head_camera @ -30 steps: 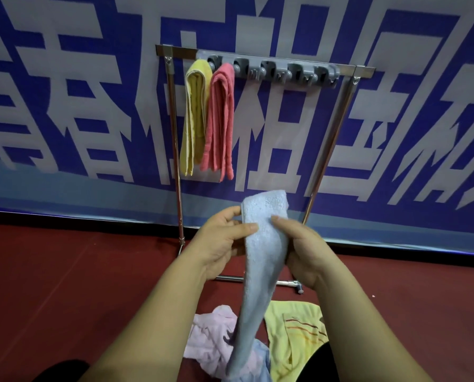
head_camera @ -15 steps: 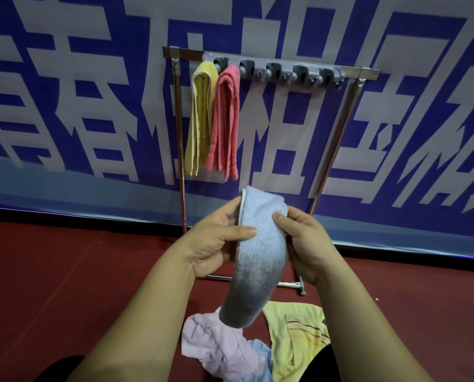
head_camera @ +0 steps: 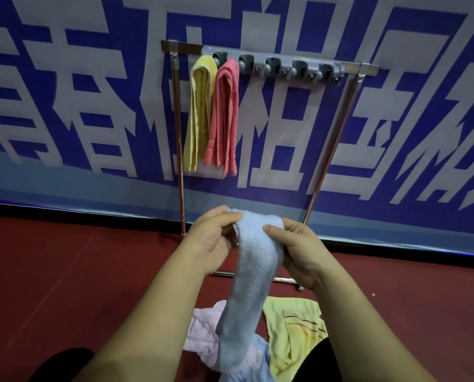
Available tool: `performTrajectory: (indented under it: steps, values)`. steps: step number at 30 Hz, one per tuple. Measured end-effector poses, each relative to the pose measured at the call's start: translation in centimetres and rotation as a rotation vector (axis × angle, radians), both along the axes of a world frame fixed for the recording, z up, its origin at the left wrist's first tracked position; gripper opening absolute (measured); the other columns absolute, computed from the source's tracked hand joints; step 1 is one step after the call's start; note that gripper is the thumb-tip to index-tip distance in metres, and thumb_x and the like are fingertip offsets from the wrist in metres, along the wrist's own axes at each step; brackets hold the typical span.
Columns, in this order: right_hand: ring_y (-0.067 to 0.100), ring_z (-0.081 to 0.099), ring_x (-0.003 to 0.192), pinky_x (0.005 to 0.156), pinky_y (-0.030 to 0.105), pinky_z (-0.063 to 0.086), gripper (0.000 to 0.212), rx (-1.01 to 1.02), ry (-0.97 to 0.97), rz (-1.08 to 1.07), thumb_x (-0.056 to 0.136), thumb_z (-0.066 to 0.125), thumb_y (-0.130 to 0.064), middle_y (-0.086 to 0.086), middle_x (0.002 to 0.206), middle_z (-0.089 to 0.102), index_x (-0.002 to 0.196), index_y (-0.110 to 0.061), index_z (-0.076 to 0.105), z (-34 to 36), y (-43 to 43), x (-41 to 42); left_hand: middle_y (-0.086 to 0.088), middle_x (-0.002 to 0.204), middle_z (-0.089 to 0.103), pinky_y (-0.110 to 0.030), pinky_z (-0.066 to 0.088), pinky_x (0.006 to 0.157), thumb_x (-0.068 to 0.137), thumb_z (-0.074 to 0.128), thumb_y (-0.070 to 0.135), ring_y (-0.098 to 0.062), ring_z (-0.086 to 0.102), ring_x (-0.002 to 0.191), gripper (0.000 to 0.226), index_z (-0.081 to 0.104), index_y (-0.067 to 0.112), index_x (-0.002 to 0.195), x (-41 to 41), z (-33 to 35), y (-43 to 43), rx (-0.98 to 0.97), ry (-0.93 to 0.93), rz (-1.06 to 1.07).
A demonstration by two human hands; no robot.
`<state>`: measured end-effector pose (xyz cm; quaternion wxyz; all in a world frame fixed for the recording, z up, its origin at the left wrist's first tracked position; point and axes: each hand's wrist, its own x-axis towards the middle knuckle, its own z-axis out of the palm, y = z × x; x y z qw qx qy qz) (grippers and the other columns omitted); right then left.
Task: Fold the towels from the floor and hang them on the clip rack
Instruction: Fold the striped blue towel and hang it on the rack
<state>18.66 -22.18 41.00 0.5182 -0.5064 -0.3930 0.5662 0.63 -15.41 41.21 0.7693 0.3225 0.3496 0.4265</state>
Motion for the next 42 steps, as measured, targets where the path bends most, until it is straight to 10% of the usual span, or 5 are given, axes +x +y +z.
performTrajectory:
  steps: [5,15,26,33,42]
  values:
    - [0.036,0.074,0.105,0.096,0.046,0.055,0.026,-0.038,0.07,-0.062,0.103,0.06,-0.009,0.026,0.119,0.075,0.124,0.003,0.072,-0.4,1.0,-0.3,-0.01,0.121,0.08,-0.045,0.06,0.091,0.097,0.07,0.006,-0.024,0.079,0.102,0.076,0.037,0.024,0.163,-0.9,-1.2,-0.8,-0.026,0.025,-0.065]
    - [0.028,0.074,0.085,0.074,0.037,0.059,0.014,-0.047,0.174,-0.133,0.102,0.059,-0.004,0.02,0.098,0.077,0.106,-0.003,0.072,-0.5,0.8,0.1,-0.023,0.131,0.073,-0.046,0.053,0.107,0.092,0.07,-0.007,-0.032,0.07,0.114,0.069,0.054,0.019,0.154,-1.6,-1.1,-0.9,0.124,0.117,-0.184]
    - [0.03,0.072,0.091,0.081,0.042,0.055,0.018,-0.068,0.191,-0.214,0.102,0.057,-0.003,0.019,0.103,0.078,0.114,0.001,0.07,-0.9,0.7,0.9,-0.017,0.105,0.078,-0.037,0.061,0.08,0.104,0.056,-0.002,-0.023,0.076,0.087,0.053,0.062,0.029,0.146,-0.8,-1.4,-0.8,0.132,0.041,-0.196]
    - [0.015,0.063,0.094,0.075,0.032,0.049,0.03,0.057,-0.767,-0.441,0.092,0.072,-0.035,-0.006,0.109,0.06,0.119,-0.027,0.062,-0.4,1.0,-0.6,-0.016,0.101,0.078,-0.04,0.064,0.088,0.097,0.058,-0.014,-0.025,0.076,0.09,0.048,0.066,0.014,0.135,0.8,-2.0,-0.4,0.124,0.187,-0.018]
    - [0.023,0.067,0.104,0.079,0.037,0.054,0.044,0.157,-1.178,-0.164,0.09,0.065,-0.044,-0.001,0.116,0.067,0.128,-0.022,0.057,0.5,0.1,-4.0,-0.016,0.088,0.08,-0.031,0.059,0.064,0.087,0.065,-0.016,-0.024,0.076,0.076,0.037,0.072,0.01,0.113,2.6,-1.8,-0.6,0.151,0.301,0.127]
